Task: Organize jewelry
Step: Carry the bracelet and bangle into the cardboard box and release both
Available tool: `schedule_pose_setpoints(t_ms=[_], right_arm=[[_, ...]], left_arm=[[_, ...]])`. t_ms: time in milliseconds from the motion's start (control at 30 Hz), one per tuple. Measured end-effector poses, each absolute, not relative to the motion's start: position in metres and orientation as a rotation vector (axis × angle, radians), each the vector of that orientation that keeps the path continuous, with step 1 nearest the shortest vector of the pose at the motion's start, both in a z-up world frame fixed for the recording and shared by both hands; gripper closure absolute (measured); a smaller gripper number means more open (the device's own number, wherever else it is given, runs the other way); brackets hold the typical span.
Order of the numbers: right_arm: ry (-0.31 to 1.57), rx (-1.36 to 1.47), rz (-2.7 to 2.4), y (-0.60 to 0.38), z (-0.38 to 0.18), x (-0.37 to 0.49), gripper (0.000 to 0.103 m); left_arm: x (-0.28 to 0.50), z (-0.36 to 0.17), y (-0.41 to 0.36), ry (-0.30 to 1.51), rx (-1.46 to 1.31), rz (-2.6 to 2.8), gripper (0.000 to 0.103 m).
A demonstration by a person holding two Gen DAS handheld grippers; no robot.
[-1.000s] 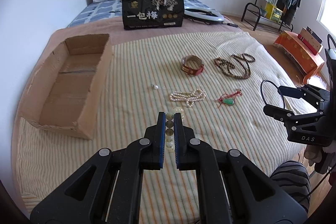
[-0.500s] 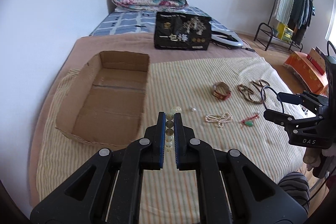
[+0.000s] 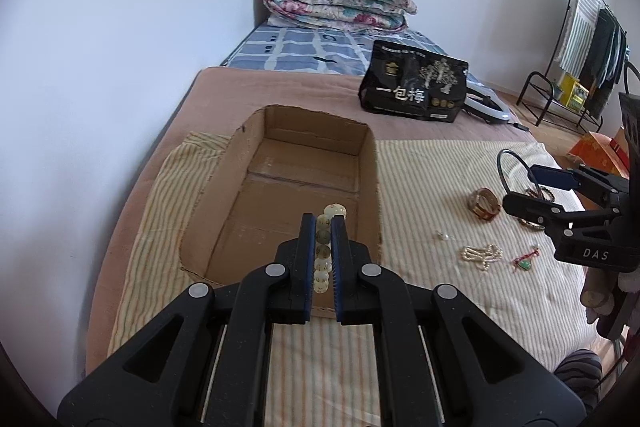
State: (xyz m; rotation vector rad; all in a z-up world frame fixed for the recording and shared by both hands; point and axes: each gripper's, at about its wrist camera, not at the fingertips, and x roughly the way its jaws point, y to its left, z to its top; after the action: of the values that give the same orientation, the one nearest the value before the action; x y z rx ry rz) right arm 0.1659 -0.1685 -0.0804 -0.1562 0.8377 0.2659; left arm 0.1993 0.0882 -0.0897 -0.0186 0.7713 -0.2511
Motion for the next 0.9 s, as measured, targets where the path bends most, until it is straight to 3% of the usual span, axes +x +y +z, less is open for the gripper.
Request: schedule_pose_setpoints(t_ms=[900], right_arm=[[0.889,-0.212,0.385,-0.061,-0.123,0.257,0.030]], left_arm=[[0.234,-0.122,0.132,0.836,-0.057,-0.196,0.097]])
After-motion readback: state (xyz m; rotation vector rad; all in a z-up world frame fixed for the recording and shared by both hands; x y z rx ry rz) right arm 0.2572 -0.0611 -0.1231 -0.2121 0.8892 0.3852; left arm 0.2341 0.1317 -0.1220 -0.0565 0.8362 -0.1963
